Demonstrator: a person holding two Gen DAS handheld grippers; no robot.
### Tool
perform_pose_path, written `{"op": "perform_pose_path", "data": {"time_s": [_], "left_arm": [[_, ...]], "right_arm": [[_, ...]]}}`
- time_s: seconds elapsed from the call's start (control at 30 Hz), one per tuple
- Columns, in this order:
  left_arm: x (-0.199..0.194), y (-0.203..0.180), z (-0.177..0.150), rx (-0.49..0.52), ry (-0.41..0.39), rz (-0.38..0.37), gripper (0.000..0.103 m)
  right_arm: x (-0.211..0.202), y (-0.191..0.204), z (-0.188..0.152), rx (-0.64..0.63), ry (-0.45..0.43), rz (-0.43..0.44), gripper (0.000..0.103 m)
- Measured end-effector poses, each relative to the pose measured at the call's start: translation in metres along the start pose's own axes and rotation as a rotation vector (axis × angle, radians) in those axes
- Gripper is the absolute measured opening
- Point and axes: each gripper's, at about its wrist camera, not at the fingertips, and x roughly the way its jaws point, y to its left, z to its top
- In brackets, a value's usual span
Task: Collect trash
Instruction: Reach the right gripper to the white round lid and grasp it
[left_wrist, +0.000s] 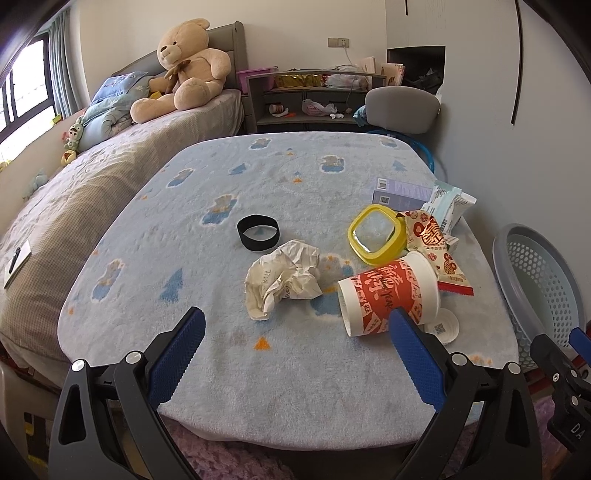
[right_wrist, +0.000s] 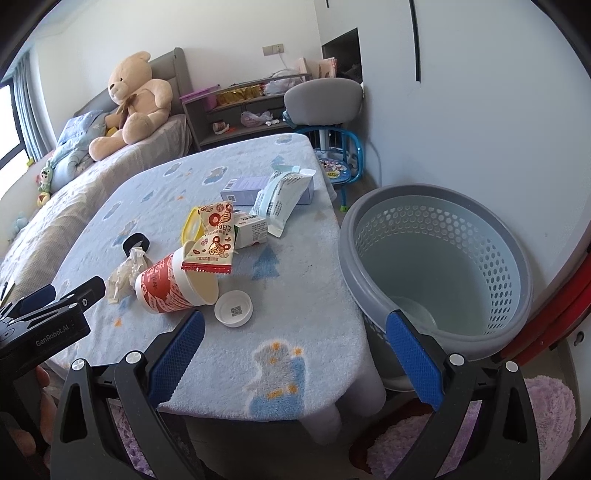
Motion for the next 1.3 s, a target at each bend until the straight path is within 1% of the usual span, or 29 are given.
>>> {"op": "perform_pose_path", "data": {"time_s": [0.2, 0.4, 0.7, 0.83, 0.93, 1.2, 1.3], "left_arm": [[0.014, 0.02, -0.005, -0.022, 0.032, 0.041, 0.095], [0.03, 0.04, -0.007, -0.058, 0.063, 0.066, 0.095], [0.05, 0.051, -0.008, -0.079, 0.094, 0.072, 0.095], [0.059, 0.055, -0.009, -0.088, 0.109, 0.069, 0.095], [0.064, 0.057, -0.01, -0.091, 0.117, 0.064, 0.095], [0.072, 0.06, -0.011, -0.093, 0.131, 0.059, 0.095], [0.075, 0.062, -0.011, -0.098, 0.133, 0.056, 0.095]], "right_arm": [[0.02, 0.01, -0.005, -0.015, 0.049, 0.048, 0.096], [0.04, 0.024, -0.008, -0.055, 0.077, 0.066, 0.096], [0.074, 0.032, -0.006, -0.079, 0.113, 0.046, 0.094], [0.086, 0.038, -0.008, -0.108, 0.142, 0.035, 0.088], [0.093, 0.042, -0.01, -0.124, 0.157, 0.03, 0.085], [0.107, 0.051, -0.009, -0.161, 0.165, 0.005, 0.077], [0.109, 0.054, -0.009, -0.183, 0.163, -0.01, 0.069]]}}
